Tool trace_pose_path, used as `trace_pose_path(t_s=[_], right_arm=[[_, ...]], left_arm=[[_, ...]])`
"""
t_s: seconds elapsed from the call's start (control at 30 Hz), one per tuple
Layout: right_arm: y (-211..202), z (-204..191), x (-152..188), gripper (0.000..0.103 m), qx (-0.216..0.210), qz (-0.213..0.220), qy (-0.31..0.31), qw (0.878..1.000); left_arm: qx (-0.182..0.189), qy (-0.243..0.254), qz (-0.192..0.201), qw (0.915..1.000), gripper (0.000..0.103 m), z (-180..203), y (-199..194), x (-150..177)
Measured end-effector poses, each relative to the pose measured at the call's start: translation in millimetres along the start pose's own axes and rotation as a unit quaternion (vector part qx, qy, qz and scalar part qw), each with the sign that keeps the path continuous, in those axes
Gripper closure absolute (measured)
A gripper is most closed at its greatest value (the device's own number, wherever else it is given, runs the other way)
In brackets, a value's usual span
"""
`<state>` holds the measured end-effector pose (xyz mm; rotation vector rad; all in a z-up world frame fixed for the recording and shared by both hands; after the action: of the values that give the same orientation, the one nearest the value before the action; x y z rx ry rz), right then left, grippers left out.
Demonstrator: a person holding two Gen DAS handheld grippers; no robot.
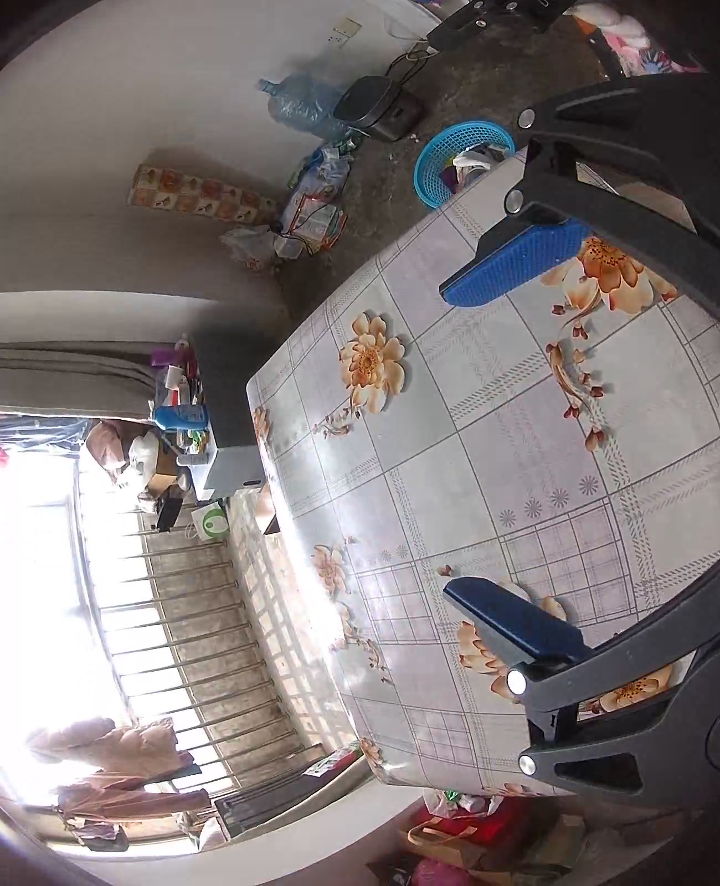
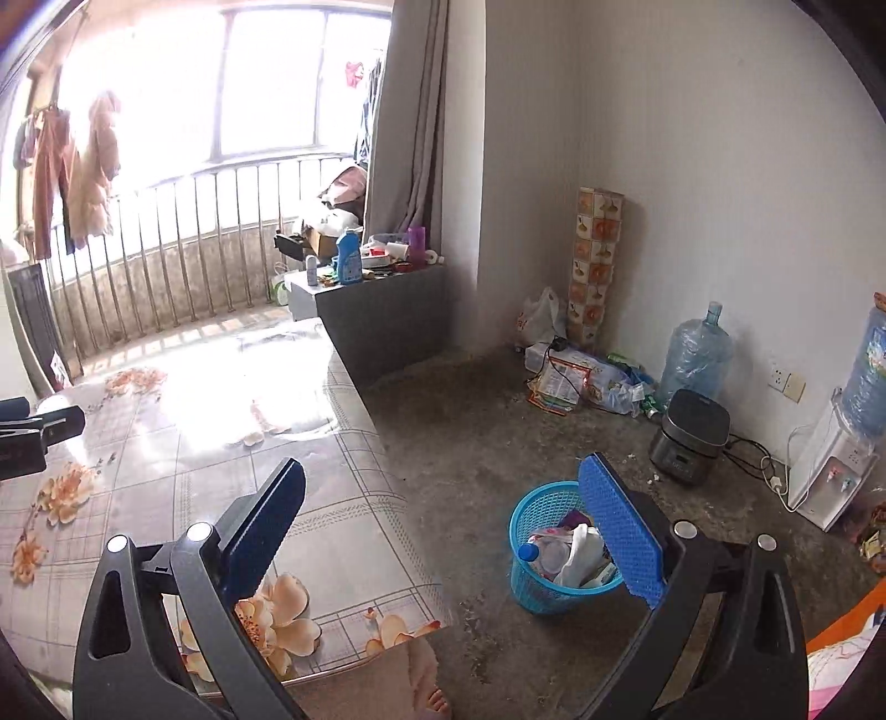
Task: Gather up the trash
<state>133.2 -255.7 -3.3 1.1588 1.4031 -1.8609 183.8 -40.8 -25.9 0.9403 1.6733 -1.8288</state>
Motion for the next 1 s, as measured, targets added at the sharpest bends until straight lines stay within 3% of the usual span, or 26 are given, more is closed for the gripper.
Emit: trace_pose_path(t_s=[0.27, 0.43, 0.67, 0.83, 1.0], right_arm=[[-30.3, -41.7, -3.1, 0.007, -0.02, 0.015, -0.051, 0.998], [-40.4, -53.9, -8.3, 0.007, -0.025, 0.027, -0.065, 0.997], [-36.7, -45.4, -3.3, 0.007, -0.044, 0.014, -0.041, 0.998], [-30.7, -37.8, 7.8, 0.007, -0.045, 0.002, -0.035, 0.998], [-17.3, -29.8, 17.8, 0.007, -0.053, -0.028, -0.024, 0.998]], left_arm=[[-0.007, 0.003, 0.013, 0.9999, 0.009, -12.4, -27.5, 22.0], [-0.009, -0.021, 0.04, 0.9989, 0.009, -8.9, -32.2, 20.8], [0.002, -0.032, 0.001, 0.9995, 0.009, 6.5, -13.7, 39.8], [-0.001, -0.031, -0.05, 0.9983, 0.009, 15.4, 5.4, 56.6], [-0.008, -0.054, -0.06, 0.9967, 0.009, 16.9, 13.0, 58.5]])
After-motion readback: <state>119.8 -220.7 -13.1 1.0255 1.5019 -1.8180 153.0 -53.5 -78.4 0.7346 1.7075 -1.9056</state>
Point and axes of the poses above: each gripper's, at about its wrist camera, not at the fingertips, and y roughly the way its jaws point, z to its right, x to its underside, the point moved 10 cm from there along y, roughly the way its jaws point, and after that the axes turned 6 degrees about x, right-handed, at the moved point
